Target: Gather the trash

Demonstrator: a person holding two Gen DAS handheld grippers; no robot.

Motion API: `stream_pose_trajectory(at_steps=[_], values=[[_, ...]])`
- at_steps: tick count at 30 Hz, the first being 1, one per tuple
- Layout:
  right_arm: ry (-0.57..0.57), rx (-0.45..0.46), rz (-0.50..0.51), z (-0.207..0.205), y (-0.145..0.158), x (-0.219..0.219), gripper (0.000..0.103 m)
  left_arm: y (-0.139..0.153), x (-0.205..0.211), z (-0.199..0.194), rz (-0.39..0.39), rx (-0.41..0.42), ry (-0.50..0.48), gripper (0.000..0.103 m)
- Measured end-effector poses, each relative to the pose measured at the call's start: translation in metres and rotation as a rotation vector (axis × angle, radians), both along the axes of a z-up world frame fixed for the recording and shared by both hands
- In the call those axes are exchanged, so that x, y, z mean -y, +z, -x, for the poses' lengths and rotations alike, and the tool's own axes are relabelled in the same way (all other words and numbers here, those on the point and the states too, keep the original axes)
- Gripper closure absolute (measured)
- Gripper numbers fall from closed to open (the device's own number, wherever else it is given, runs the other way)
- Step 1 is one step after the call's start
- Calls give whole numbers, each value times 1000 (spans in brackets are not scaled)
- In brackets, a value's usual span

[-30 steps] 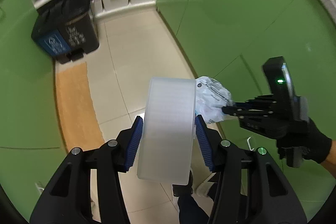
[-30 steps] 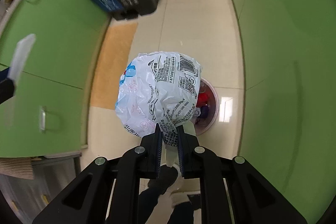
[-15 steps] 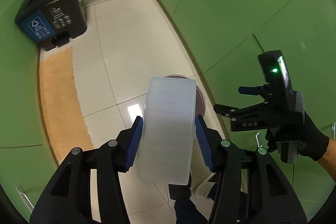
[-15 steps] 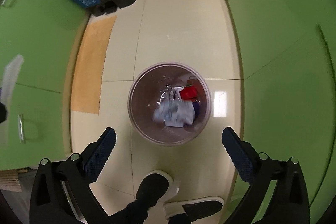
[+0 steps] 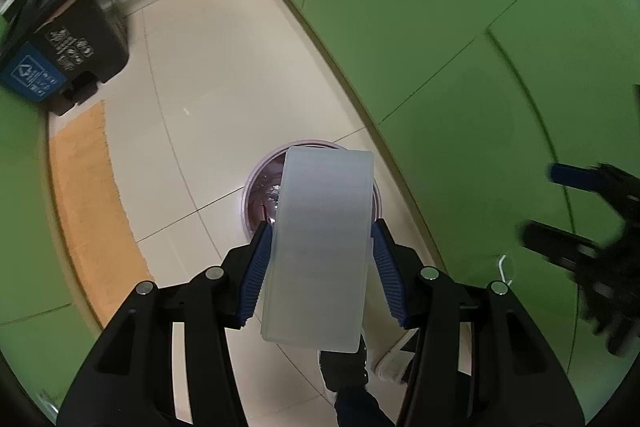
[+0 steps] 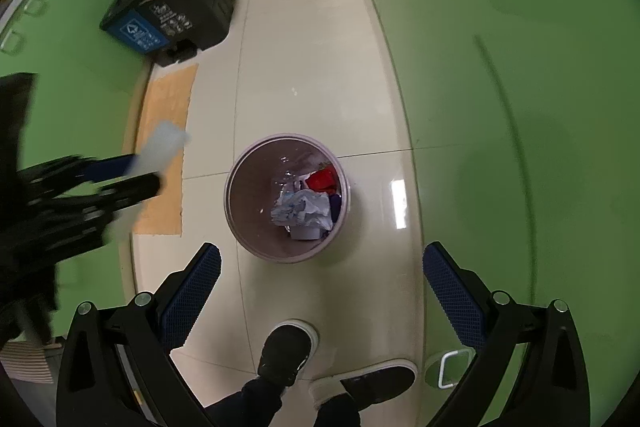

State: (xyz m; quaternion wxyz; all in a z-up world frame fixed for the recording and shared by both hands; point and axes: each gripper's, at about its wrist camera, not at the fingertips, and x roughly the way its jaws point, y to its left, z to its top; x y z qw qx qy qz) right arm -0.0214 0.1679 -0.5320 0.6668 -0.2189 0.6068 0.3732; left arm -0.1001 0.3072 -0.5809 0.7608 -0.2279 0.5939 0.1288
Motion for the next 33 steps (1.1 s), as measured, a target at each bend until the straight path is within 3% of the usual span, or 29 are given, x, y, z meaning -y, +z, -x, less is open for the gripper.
stream_pose_trajectory(at_steps=[8, 9, 10, 11, 15, 19, 21, 25, 33], values=[[-41, 2, -33, -4, 4, 31, 6, -43, 7, -23, -18, -24, -32, 50], [-49, 2, -37, -4, 4, 34, 6, -48, 8, -26, -21, -27, -37, 43], [-53, 3, -39, -4, 3, 36, 6, -50, 6, -25, -25, -22, -38, 15], [-57, 3, -39, -4, 2, 37, 6, -51, 7, -25, -19, -7, -33, 3], [-68, 7, -44, -3, 7, 41, 6, -50, 13, -26, -2, -18, -15, 3], [-76, 8, -52, 2, 21, 38, 6, -32, 14, -21, 0, -32, 5, 3], [-76, 11, -59, 5, 35, 37, 6, -15, 14, -17, 5, -30, 9, 3], [-76, 22, -91, 15, 84, 31, 6, 47, 16, -7, -32, -11, 6, 3], [-104, 81, -191, 35, 230, 31, 6, 220, 28, 1, -120, 98, -28, 3]])
